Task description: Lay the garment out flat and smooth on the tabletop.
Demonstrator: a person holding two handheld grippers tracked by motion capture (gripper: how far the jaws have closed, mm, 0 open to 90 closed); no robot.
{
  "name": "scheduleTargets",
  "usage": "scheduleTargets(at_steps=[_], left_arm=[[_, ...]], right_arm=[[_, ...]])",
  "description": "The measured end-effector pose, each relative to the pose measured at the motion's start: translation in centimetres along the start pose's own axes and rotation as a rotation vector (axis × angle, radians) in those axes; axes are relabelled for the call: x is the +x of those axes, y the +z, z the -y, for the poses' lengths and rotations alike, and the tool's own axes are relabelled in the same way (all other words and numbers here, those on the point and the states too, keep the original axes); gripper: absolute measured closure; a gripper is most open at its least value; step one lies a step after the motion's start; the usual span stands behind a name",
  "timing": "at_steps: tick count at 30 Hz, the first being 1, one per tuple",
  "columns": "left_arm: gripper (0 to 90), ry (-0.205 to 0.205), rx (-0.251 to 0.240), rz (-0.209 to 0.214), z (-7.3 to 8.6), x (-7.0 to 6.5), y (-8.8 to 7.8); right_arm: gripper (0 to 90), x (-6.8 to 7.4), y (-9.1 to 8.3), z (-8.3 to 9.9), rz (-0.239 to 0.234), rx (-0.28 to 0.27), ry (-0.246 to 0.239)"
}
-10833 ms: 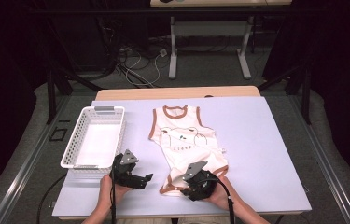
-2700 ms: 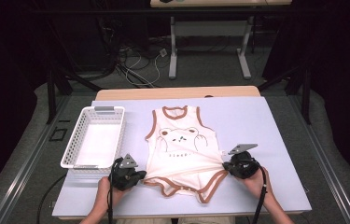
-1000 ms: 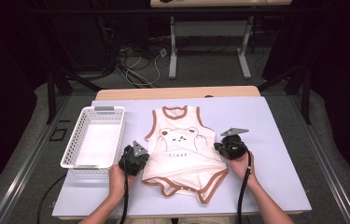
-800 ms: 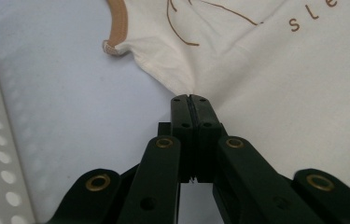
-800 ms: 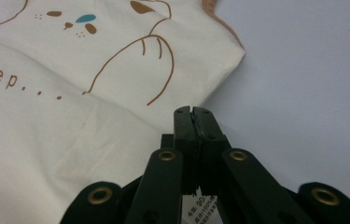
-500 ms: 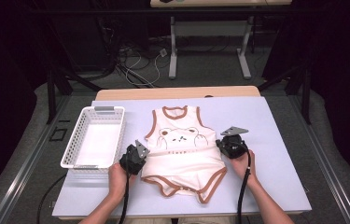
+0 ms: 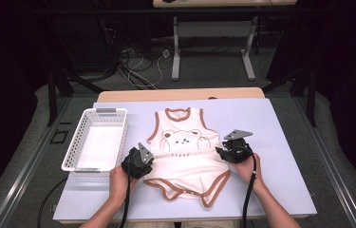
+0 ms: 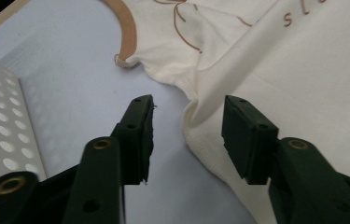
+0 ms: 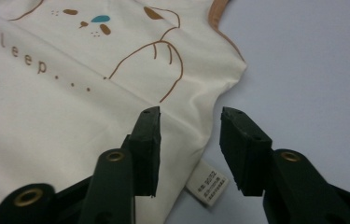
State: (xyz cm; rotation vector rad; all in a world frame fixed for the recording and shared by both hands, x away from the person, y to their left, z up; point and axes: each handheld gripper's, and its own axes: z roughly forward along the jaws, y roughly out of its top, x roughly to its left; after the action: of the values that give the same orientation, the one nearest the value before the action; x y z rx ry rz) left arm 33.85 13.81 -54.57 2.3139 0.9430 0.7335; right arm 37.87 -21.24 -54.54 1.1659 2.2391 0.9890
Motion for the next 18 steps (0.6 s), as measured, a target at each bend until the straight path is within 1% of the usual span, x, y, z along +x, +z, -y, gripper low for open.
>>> scheduleTargets(at_steps=[1, 2, 3, 4, 5, 6, 8, 9, 10, 11, 13, 14, 17, 18], left_arm=[[48.1, 0.001, -0.003, 0.005, 0.0, 0.0, -0.2], [44.8, 0.001, -0.003, 0.005, 0.0, 0.0, -0.2], [42.1, 0.005, -0.012, 0.032, 0.1, -0.1, -0.7], [39.7, 0.006, -0.016, 0.042, 0.1, -0.1, -1.0], [37.6, 0.006, -0.016, 0.042, 0.1, -0.1, -1.0], [36.4, 0.01, -0.03, 0.07, 0.2, -0.2, -1.5], [33.0, 0.011, -0.036, 0.077, 0.3, -0.2, -1.7], [32.2, 0.014, -0.047, 0.095, 0.6, -0.2, -2.2], [29.7, 0.009, -0.054, 0.104, 0.7, -0.2, -2.4], [27.4, 0.009, -0.054, 0.104, 0.7, -0.2, -2.4], [21.0, 0.01, -0.07, 0.124, 1.0, -0.3, -2.9], [19.2, 0.016, -0.074, 0.139, 1.0, -0.4, -3.0], [15.4, 0.024, -0.088, 0.173, 1.3, -1.0, -3.5], [14.4, 0.034, -0.089, 0.183, 1.4, -1.1, -3.7]], right_arm=[[52.5, 0.0, -0.3, 0.1, -0.007, -0.001, -0.008], [49.2, 0.1, -0.7, 0.2, -0.023, 0.0, 0.0], [47.4, 0.2, -1.0, 0.2, -0.037, 0.01, 0.005], [45.2, 0.3, -1.3, 0.3, -0.049, 0.006, 0.007], [42.5, 0.4, -1.6, 0.4, -0.065, 0.005, 0.0], [40.5, 0.5, -2.0, 0.5, -0.08, 0.012, 0.005], [37.7, 0.9, -2.6, 0.6, -0.105, 0.006, -0.003], [36.6, 1.1, -2.8, 0.7, -0.116, 0.004, -0.013], [35.5, 1.4, -3.0, 0.8, -0.128, 0.007, -0.01], [35.0, 1.6, -3.2, 0.8, -0.136, 0.013, -0.012], [33.2, 2.1, -3.6, 1.0, -0.154, 0.017, -0.019], [32.7, 2.4, -3.7, 1.2, -0.16, 0.014, -0.03], [30.7, 3.0, -4.3, 1.5, -0.188, 0.018, -0.045], [30.2, 3.3, -4.4, 1.6, -0.199, 0.016, -0.044]])
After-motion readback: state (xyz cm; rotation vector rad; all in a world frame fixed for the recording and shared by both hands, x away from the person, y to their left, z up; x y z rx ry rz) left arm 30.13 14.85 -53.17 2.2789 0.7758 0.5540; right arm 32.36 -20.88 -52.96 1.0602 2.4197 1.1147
